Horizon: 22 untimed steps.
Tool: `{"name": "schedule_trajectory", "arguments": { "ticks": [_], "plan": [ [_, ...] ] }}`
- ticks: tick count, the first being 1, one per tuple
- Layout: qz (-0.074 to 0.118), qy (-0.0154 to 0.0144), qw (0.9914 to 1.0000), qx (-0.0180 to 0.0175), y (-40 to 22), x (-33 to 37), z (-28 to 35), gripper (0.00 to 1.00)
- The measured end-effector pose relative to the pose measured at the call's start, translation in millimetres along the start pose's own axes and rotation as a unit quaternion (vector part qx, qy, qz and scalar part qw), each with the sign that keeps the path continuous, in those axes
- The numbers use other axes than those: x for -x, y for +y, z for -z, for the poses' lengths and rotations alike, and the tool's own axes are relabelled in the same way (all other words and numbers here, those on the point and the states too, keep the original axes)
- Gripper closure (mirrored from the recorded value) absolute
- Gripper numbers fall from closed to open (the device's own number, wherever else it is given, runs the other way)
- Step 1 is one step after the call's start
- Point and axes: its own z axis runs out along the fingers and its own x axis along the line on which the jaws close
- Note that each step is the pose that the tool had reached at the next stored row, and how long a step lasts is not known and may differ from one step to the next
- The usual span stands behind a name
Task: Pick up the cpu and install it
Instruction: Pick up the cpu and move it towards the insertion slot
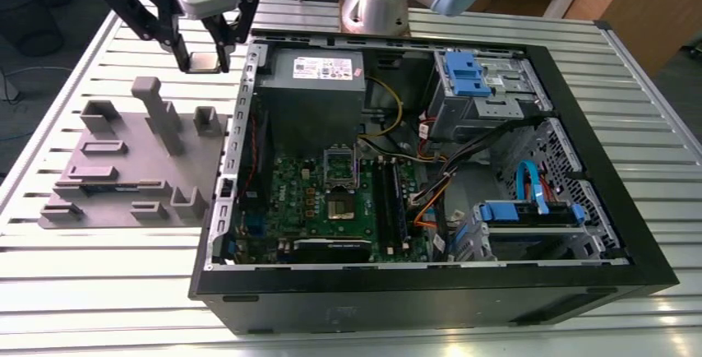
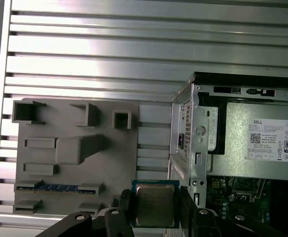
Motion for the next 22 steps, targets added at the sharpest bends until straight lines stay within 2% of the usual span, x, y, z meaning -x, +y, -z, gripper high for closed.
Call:
{"name": "schedule_trajectory", "arguments": {
  "ticks": [22],
  "plan": [
    [0.000,0.0000,1.00000,0.0000,-0.2,6.2,0.1,0.53]
  ]
}}
